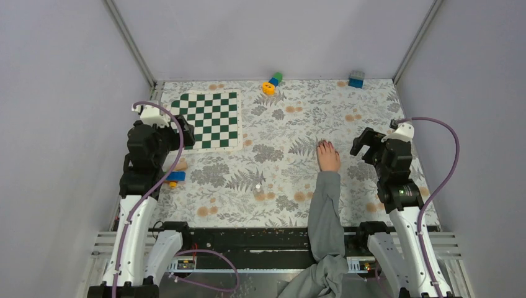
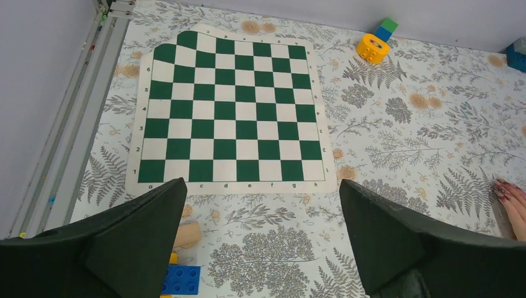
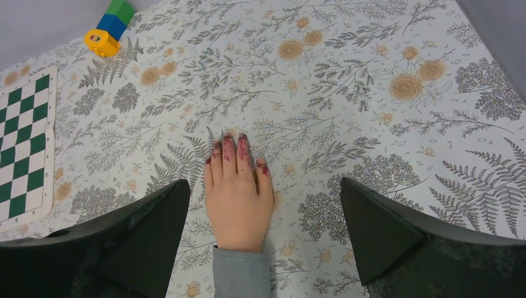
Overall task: Paint the nails
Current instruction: Pick up the nail polish bottle from the center of the board.
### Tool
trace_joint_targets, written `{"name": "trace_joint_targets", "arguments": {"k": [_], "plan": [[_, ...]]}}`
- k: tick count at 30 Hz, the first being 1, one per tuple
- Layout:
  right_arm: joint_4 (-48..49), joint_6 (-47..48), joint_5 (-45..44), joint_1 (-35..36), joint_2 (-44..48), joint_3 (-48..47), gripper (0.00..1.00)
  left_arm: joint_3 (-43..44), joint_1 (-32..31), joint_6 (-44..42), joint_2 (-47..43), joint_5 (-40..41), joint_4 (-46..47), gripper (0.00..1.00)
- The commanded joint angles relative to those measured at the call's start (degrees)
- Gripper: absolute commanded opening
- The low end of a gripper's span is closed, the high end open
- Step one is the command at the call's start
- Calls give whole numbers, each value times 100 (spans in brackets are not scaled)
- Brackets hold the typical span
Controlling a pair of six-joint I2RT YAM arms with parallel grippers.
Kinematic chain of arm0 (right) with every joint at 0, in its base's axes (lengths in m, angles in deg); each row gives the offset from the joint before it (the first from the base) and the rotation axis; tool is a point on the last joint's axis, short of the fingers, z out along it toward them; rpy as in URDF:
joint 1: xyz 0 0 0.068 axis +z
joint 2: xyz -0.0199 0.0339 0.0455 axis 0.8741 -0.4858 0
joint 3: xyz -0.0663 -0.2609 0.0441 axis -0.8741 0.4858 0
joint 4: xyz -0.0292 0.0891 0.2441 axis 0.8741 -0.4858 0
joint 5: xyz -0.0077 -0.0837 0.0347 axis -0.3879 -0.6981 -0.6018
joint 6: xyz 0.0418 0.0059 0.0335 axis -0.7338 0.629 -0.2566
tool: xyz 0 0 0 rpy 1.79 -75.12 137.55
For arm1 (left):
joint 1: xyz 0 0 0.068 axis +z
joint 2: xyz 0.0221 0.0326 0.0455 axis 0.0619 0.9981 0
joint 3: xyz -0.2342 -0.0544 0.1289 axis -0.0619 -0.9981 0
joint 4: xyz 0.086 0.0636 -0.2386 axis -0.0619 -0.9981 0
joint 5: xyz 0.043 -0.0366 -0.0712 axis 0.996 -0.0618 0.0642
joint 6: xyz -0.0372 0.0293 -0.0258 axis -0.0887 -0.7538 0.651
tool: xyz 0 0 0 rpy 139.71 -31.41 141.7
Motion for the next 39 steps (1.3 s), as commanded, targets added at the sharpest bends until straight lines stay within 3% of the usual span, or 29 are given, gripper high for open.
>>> {"name": "trace_joint_targets", "arguments": {"k": [1,14,20,25,30,35,39], "plan": [[106,-1,-84,-21,10,-161,99,264,22,72,-13,-14,365,99],[111,-33,81,-24,208,-91,100,272,-28,15,346,-137,109,98],[-35,-38,197,-24,297,-180,99,-218,-917,570,313,162,32,93],[-31,-60,244,-17,414,-155,99,-1732,-1772,1187,-423,-338,1488,93],[-36,-90,292,-18,438,-123,100,-2989,-2473,1156,-1005,-457,3055,91],[-35,-112,285,-18,491,-76,99,-4205,-2877,1051,-1072,-987,4548,87],[-23,-117,272,-20,511,-67,100,-4674,-3264,817,-895,-837,4871,86]]}}
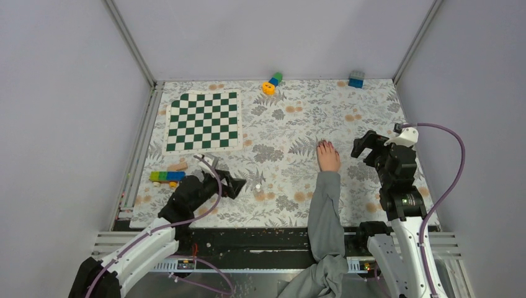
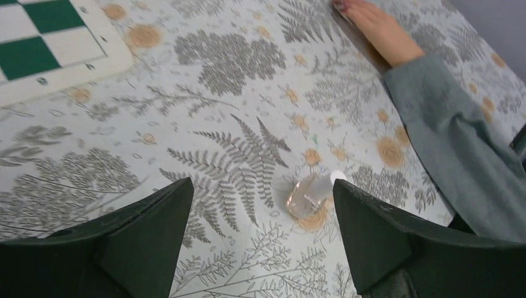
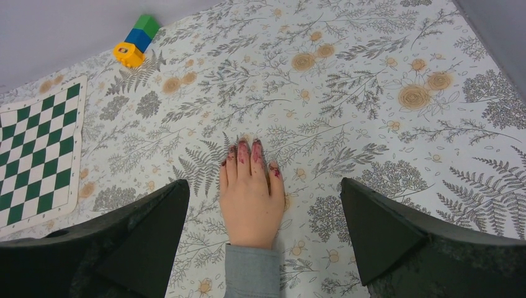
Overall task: Paint the nails
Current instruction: Pick up the nail polish bottle from the center of the board.
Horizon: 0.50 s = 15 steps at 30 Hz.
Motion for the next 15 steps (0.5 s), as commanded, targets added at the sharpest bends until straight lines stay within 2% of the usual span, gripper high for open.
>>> {"name": "trace_joint_targets", "arguments": {"k": [1,7,15], "plan": [[103,-46,98,-25,47,-70,99,-341,-336,-211,222,-159,1361,85],[97,-60,131,-21,34,-66,99,-368,-849,-296,854,-106,1898,84],[74,-65,72,-20,82,-92,99,-579,-1709,-401,1768,643,2874,85]]}}
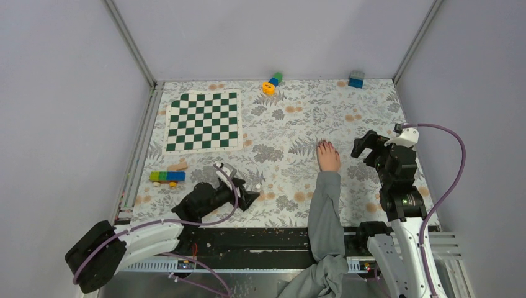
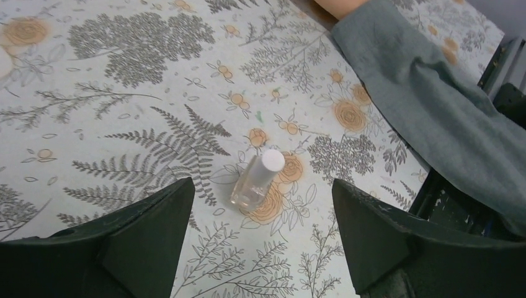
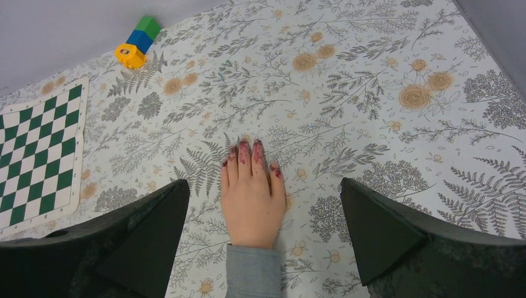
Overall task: Paint the nails
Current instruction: Pick up the nail polish bottle from the center of the board.
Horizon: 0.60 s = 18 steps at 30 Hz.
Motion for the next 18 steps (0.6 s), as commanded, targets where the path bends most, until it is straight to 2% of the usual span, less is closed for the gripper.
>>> {"name": "trace_joint_targets", "arguments": {"k": [1,4,7,12,18], "plan": [[69,-29,66,-25,50,-93,100,-119,-444,-207,519,520,1035,85],[71,-31,79,-25,46,-97,99,65,-665,-405,949,946,971,86],[75,-24,78,-21,45,-100,99,97,-762,-459,1305,1267,1303,86],[57,-13,37,-21,54,-134,100,176,-799,-507,1974,1374,1624,84],[53,4,14,-17,13,-136,100,352,-930,-567,2876,1277,2200,72]]}}
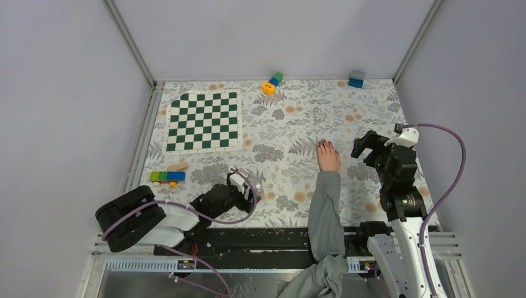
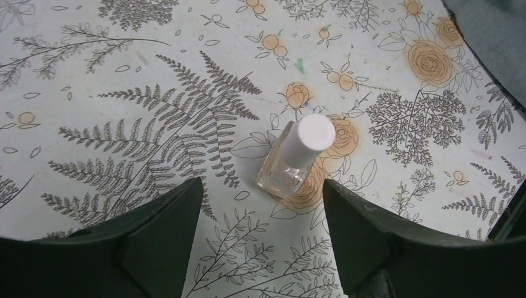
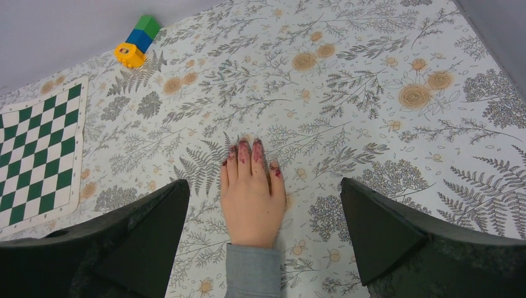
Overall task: Paint the nails
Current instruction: Pick up the nail polish bottle from the center of the board.
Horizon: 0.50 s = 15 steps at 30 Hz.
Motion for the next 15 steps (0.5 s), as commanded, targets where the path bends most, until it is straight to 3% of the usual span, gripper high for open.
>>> {"name": "trace_joint_targets", "arguments": {"k": [1,4,9,15], "plan": [[69,1,22,-23,2,-138,100,280,-164,-134,459,168,937,71],[69,11,7,-25,-15,-136,100,377,-235,-198,772,219,1128,68],[72,25,13,-17,-43,-147,100,464,-322,-251,1208,308,1353,49],[73,24,5,-21,-69,-151,99,472,-519,-328,1263,665,1242,38]]}}
